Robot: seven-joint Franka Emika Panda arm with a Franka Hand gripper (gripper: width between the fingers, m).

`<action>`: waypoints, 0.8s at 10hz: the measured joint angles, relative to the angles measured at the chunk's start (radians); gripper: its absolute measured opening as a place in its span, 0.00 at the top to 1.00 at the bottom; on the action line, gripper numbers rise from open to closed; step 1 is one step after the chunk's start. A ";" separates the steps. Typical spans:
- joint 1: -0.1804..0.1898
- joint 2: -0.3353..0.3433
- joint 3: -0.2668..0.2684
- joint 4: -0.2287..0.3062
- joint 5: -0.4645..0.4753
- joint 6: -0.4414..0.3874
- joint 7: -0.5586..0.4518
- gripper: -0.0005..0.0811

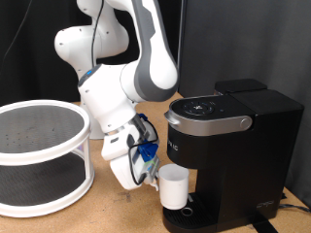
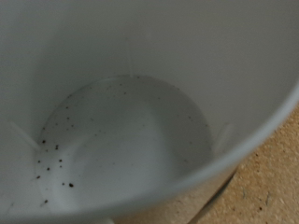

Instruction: Make a cup of coffee with the keurig machine

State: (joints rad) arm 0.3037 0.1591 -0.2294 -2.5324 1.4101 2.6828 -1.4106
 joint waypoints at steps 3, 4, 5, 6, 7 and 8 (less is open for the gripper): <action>0.000 0.030 0.028 0.024 0.060 0.000 -0.059 0.92; 0.000 0.031 0.034 0.025 0.084 0.000 -0.079 0.92; 0.000 0.031 0.038 0.026 0.101 0.000 -0.094 0.92; 0.000 0.031 0.040 0.026 0.108 0.000 -0.095 0.92; 0.000 0.032 0.042 0.027 0.116 0.000 -0.095 0.92; 0.000 0.033 0.043 0.028 0.119 0.000 -0.095 0.92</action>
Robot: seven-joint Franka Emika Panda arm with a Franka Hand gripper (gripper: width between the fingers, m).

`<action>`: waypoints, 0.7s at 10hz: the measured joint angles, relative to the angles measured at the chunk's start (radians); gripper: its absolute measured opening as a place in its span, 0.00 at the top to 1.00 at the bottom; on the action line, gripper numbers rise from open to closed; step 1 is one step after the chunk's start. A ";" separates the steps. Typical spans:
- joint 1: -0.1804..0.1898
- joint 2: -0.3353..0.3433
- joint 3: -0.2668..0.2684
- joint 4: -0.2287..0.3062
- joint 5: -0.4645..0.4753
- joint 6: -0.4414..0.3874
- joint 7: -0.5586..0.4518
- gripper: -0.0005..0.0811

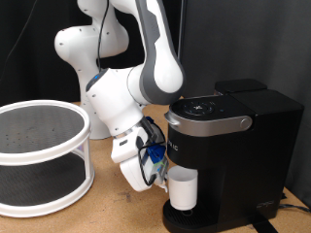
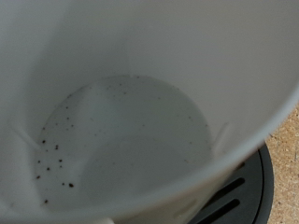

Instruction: Make a cup of coffee with the keurig machine

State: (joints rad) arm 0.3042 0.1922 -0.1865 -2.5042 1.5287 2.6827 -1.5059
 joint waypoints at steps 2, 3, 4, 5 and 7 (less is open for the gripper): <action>-0.001 0.003 0.000 0.003 0.000 0.001 0.002 0.92; -0.002 0.004 0.000 0.004 0.000 0.001 0.003 0.70; -0.002 0.004 0.000 0.005 0.000 0.001 0.004 0.70; -0.003 0.004 -0.001 0.005 0.000 0.002 0.005 0.46; -0.007 0.000 -0.014 -0.007 -0.034 0.019 0.035 0.27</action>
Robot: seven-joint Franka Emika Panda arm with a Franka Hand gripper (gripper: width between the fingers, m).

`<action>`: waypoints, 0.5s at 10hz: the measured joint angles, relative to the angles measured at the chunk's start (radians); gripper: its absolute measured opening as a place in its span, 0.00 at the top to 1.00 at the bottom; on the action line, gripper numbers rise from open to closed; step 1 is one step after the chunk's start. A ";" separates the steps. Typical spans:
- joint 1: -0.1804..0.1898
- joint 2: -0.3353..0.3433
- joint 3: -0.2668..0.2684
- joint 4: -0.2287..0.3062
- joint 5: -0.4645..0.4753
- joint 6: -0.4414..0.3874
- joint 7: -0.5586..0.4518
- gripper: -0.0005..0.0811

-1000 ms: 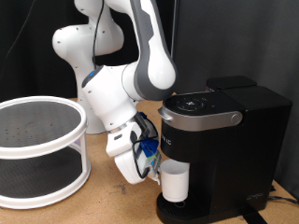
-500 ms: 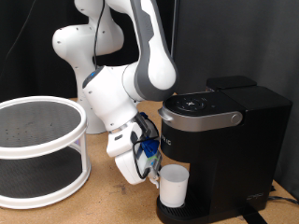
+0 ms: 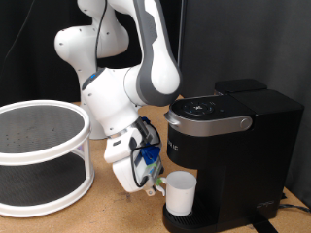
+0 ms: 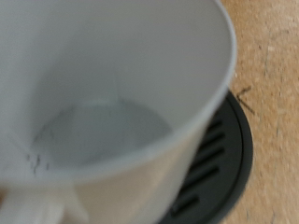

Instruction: Make a cup of coffee with the keurig machine

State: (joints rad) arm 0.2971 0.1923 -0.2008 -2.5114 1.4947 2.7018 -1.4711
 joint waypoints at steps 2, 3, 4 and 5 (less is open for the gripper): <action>-0.018 -0.030 -0.031 -0.042 -0.100 -0.026 0.046 0.07; -0.033 -0.050 -0.051 -0.066 -0.144 -0.050 0.055 0.07; -0.048 -0.074 -0.073 -0.089 -0.207 -0.078 0.078 0.02; -0.061 -0.114 -0.086 -0.116 -0.255 -0.107 0.100 0.01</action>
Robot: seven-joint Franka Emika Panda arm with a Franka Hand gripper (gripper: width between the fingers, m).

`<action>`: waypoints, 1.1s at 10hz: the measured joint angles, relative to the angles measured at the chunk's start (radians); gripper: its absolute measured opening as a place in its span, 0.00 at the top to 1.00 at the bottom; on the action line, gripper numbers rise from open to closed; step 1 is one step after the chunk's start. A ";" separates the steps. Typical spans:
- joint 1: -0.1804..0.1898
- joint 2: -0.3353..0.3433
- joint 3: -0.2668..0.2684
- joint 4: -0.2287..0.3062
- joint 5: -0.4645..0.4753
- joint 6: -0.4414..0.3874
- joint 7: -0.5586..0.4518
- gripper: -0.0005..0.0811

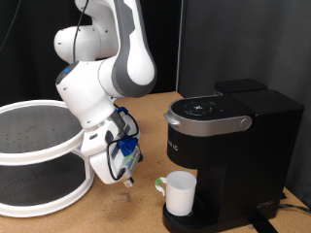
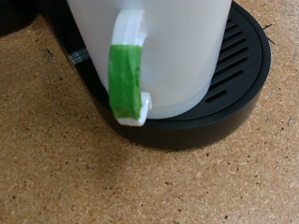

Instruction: Make a cup of coffee with the keurig machine

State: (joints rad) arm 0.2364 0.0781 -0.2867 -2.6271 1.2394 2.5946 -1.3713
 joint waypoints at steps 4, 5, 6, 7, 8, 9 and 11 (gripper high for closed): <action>-0.006 -0.010 -0.003 -0.002 0.026 0.007 -0.029 0.01; -0.013 -0.036 -0.010 -0.005 0.037 -0.007 -0.039 0.01; -0.022 -0.073 -0.021 -0.010 0.036 -0.031 -0.039 0.01; -0.033 -0.111 -0.029 -0.016 0.024 -0.054 -0.031 0.01; -0.045 -0.148 -0.036 -0.021 -0.014 -0.077 0.002 0.01; -0.055 -0.186 -0.042 -0.024 -0.062 -0.099 0.044 0.01; -0.079 -0.256 -0.049 -0.028 -0.133 -0.156 0.108 0.01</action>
State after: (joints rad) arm 0.1574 -0.1778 -0.3362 -2.6555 1.1063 2.4383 -1.2628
